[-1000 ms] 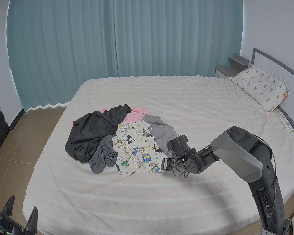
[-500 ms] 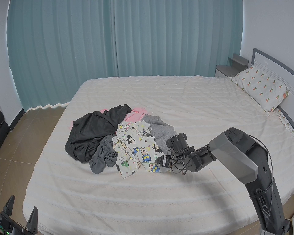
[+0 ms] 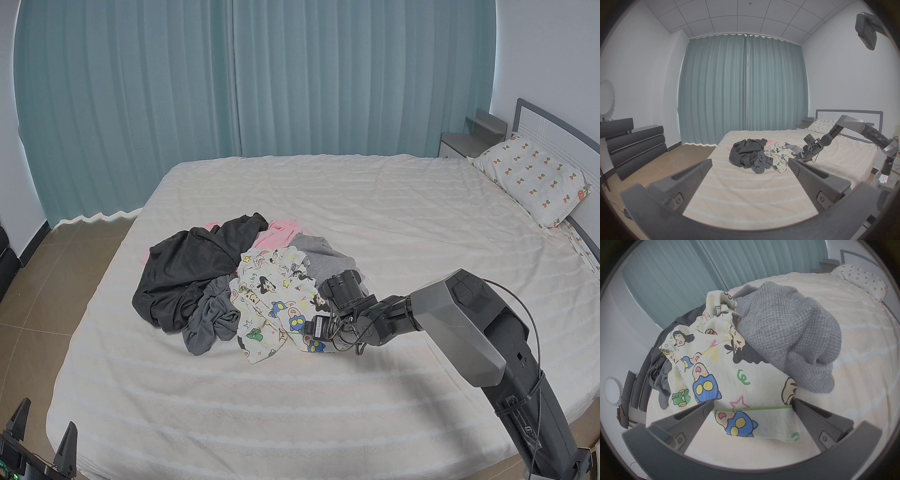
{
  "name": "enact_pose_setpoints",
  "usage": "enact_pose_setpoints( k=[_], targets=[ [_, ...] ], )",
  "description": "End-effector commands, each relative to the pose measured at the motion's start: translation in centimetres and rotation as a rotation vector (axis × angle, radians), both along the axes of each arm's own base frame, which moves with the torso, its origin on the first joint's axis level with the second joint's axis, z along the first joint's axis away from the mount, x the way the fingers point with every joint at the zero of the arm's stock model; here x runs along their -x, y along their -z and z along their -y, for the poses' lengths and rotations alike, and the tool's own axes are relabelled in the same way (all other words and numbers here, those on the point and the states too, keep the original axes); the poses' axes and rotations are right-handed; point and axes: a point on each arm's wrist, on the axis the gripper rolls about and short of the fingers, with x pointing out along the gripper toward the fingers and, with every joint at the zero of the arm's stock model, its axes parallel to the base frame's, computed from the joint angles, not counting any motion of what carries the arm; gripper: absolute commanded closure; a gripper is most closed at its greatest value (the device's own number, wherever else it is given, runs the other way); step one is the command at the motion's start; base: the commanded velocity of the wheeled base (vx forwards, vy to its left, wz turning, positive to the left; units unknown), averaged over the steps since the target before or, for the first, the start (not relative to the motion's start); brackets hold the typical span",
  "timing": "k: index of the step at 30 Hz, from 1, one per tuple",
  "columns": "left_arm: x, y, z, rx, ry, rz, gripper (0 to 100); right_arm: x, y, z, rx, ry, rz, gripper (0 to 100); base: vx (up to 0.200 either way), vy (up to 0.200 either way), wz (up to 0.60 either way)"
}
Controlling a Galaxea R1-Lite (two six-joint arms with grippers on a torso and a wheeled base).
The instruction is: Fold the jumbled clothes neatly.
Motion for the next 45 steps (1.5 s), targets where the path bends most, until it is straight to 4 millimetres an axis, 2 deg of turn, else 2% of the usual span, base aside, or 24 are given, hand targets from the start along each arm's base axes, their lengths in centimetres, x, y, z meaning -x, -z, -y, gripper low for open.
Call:
enact_pose_setpoints(
  k=[1,13,20,24,28,29,30,33,35,38,42,45],
  targets=[
    [0.0,0.5,0.0,0.000,-0.001,0.000,0,0.0,0.2,-0.5,0.016,-0.005,-0.022,100,0.000,0.000,0.00],
    [0.0,0.5,0.0,0.000,-0.001,0.000,0,0.8,0.1,-0.3,0.081,0.011,-0.086,100,0.000,0.000,0.00],
    [0.0,0.5,0.0,0.000,-0.001,0.000,0,2.5,-0.2,1.0,0.144,0.029,-0.134,100,0.000,0.000,0.00],
    [0.0,0.5,0.0,0.000,-0.001,0.000,0,4.5,-2.4,2.6,0.148,0.024,-0.163,100,0.000,0.000,0.00],
    [0.0,0.5,0.0,0.000,-0.001,0.000,0,6.0,-3.3,3.8,0.139,0.023,-0.164,100,0.000,0.000,0.00],
    [0.0,0.5,0.0,0.002,-0.001,0.000,0,6.9,-3.8,4.3,0.130,0.015,-0.167,100,0.000,0.000,0.00],
    [0.0,0.5,0.0,0.002,-0.001,0.000,0,6.9,-3.8,4.3,0.130,0.015,-0.167,100,0.000,0.000,0.00],
    [0.0,0.5,0.0,0.000,-0.001,0.000,0,10.3,-4.8,6.0,0.094,-0.051,-0.219,100,0.000,0.000,0.00],
    [0.0,0.5,0.0,0.000,-0.001,0.000,0,11.0,-4.9,6.3,0.093,-0.063,-0.231,100,0.000,0.000,0.00],
    [0.0,0.5,0.0,0.002,-0.001,0.000,0,14.1,-5.6,8.5,0.115,-0.127,-0.290,100,0.000,0.000,0.00],
    [0.0,0.5,0.0,0.000,-0.001,0.000,0,15.8,-5.2,9.6,0.118,-0.158,-0.351,100,0.000,0.000,0.00],
    [0.0,0.5,0.0,0.000,-0.001,0.000,0,16.3,-4.7,9.6,0.134,-0.170,-0.368,100,0.000,0.000,0.00]
  ],
)
